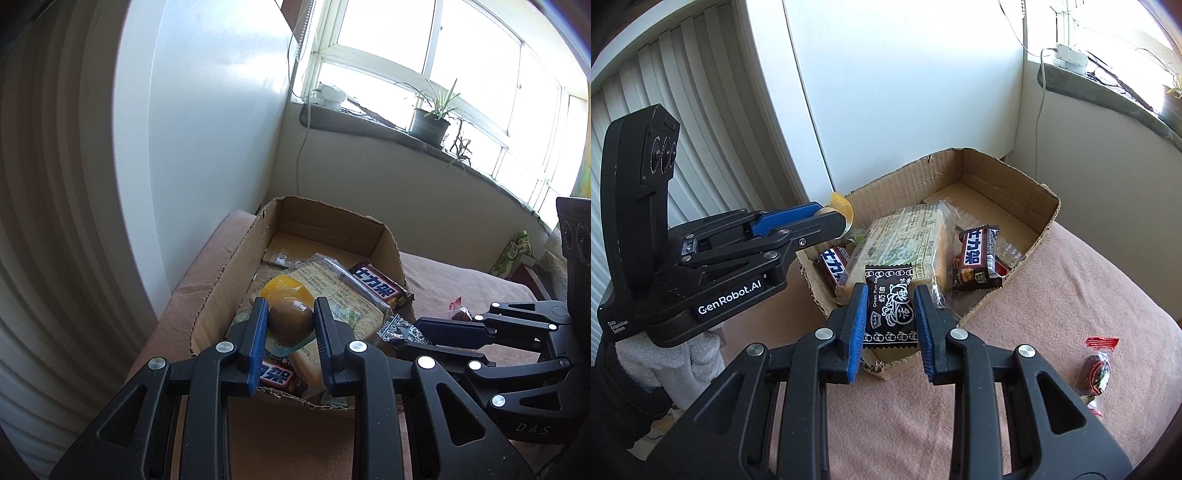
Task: Organize snacks
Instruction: 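Carry the round sweet and black candy pack over the cardboard box with both tools, then open both tools to drop the sweet and black pack into the box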
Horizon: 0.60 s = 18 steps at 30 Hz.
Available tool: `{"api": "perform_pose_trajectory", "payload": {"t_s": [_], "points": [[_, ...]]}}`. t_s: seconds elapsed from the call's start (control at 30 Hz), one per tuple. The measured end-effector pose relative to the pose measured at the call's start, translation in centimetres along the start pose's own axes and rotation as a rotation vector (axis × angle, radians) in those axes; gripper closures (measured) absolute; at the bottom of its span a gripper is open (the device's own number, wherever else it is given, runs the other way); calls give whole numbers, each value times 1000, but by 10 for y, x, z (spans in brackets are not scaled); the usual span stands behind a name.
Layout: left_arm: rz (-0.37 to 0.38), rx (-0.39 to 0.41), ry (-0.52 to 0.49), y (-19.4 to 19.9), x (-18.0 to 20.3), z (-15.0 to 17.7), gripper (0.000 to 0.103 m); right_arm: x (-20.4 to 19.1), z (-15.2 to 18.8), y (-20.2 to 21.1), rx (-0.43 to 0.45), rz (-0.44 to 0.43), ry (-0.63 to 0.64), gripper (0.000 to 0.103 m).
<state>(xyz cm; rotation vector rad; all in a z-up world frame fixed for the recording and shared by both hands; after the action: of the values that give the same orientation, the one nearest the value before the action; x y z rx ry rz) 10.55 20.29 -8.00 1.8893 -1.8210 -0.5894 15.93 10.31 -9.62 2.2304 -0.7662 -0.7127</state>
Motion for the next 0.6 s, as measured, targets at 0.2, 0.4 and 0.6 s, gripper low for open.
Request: {"api": "perform_pose_trajectory", "payload": {"t_s": [0.2, 0.4, 0.6], "points": [[-7, -11, 7, -4, -4, 1, 79, -3, -1, -12, -13, 2, 2, 76], [-15, -13, 19, -4, -6, 1, 79, -3, -4, -17, -18, 5, 3, 76], [-34, -8, 21, -3, -7, -1, 58, -2, -3, -13, 2, 7, 13, 43]]}}
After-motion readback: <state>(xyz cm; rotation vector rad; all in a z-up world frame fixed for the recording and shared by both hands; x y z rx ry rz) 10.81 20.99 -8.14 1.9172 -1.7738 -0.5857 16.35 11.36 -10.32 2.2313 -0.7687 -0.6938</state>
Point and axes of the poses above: each gripper's, at about its wrist camera, not at the fingertips, and y roughly against the way its jaws point, x to its right, z to its underside, the point moved 5 cm from there along -y, roughly the way its jaws point, and after that the axes turned 14 degrees about -y, right-handed, at the moved point
